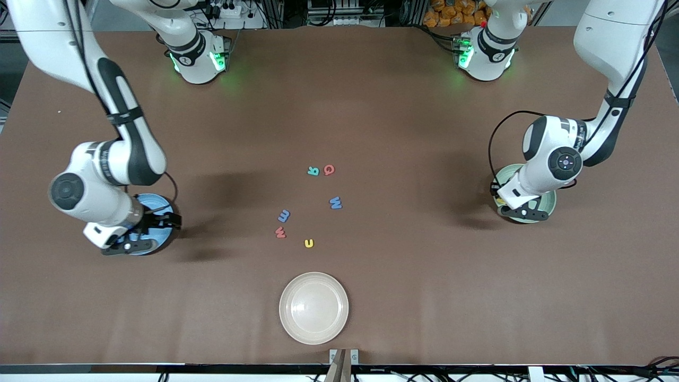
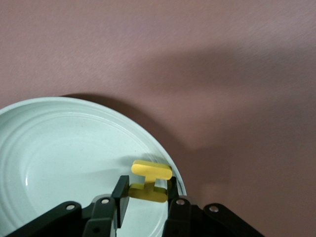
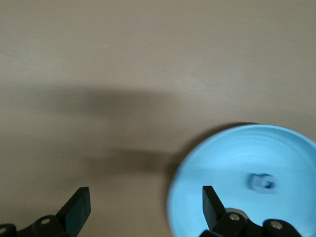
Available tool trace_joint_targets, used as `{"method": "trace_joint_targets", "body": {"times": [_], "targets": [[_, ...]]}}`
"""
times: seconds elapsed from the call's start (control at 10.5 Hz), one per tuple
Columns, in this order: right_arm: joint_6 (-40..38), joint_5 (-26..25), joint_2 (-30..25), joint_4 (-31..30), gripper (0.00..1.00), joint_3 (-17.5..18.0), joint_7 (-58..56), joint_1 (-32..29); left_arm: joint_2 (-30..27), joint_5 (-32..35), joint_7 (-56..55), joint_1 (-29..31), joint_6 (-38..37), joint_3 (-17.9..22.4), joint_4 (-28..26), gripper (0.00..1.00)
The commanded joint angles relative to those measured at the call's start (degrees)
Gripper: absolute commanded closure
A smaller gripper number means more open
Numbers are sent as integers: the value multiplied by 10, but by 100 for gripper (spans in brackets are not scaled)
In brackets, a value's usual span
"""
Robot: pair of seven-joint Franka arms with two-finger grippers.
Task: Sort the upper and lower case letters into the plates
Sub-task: 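Release the H in the green plate while the right gripper reaches the blue e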
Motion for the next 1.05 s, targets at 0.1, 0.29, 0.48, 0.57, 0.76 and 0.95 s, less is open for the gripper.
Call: {"method": "trace_joint_targets", "body": {"times": [0.1, 0.29, 0.48, 0.57, 0.76, 0.95], "targets": [[29, -2, 9, 4, 0, -2, 141, 85, -9, -18, -3, 4, -37, -5, 15, 0], [23, -2, 13, 13, 0, -2, 225, 140, -26, -18, -2, 5, -105, -17, 32, 0], [26, -5, 28, 15, 0, -3, 290, 187, -35, -34, -4, 6, -140, -43, 58, 0], [25, -5, 29, 14, 0, -3, 318, 204, -34, -59, -19, 5, -145, -57, 79, 0], [23, -6, 29, 13, 0, -3, 362, 229, -15, -85, -86, -7, -145, -84, 122, 0], [28, -7, 36, 15, 0, -3, 363, 233, 21, -83, -153, -58, -142, -87, 154, 0]]}}
